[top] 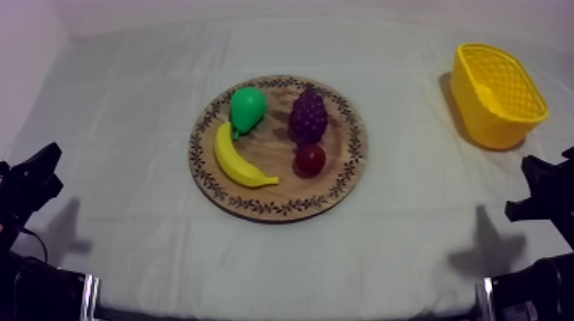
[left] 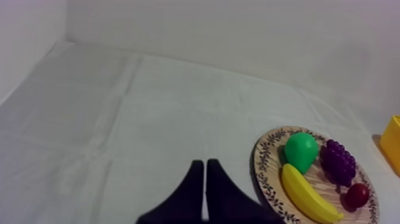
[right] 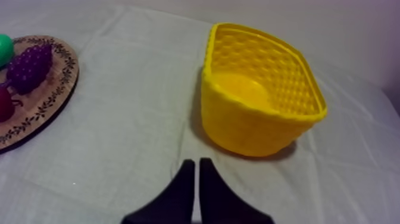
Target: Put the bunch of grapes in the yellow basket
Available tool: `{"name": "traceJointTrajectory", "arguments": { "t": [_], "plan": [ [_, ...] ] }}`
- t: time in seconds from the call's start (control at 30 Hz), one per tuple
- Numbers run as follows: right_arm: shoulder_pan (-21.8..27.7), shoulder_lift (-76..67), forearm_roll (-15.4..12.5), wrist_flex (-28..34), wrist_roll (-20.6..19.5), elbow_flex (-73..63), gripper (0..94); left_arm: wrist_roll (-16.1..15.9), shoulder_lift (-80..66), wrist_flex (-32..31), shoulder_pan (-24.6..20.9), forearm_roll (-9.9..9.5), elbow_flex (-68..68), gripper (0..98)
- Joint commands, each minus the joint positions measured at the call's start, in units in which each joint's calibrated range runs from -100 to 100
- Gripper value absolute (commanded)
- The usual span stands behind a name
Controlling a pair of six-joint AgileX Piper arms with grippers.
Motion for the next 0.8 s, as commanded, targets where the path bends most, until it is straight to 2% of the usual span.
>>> {"name": "traceJointTrajectory", "arguments": {
  "t": [0.0,0.77],
  "plan": [
    [-0.01,0.02,0.00,0.00,-0.01,-0.05,0.5,0.01,0.00,0.00,-0.02,0.01,-0.02,0.1],
    [-0.01,0.02,0.00,0.00,-0.29,-0.05,0.5,0.01,0.00,0.00,-0.02,0.01,-0.02,0.1]
  ]
}}
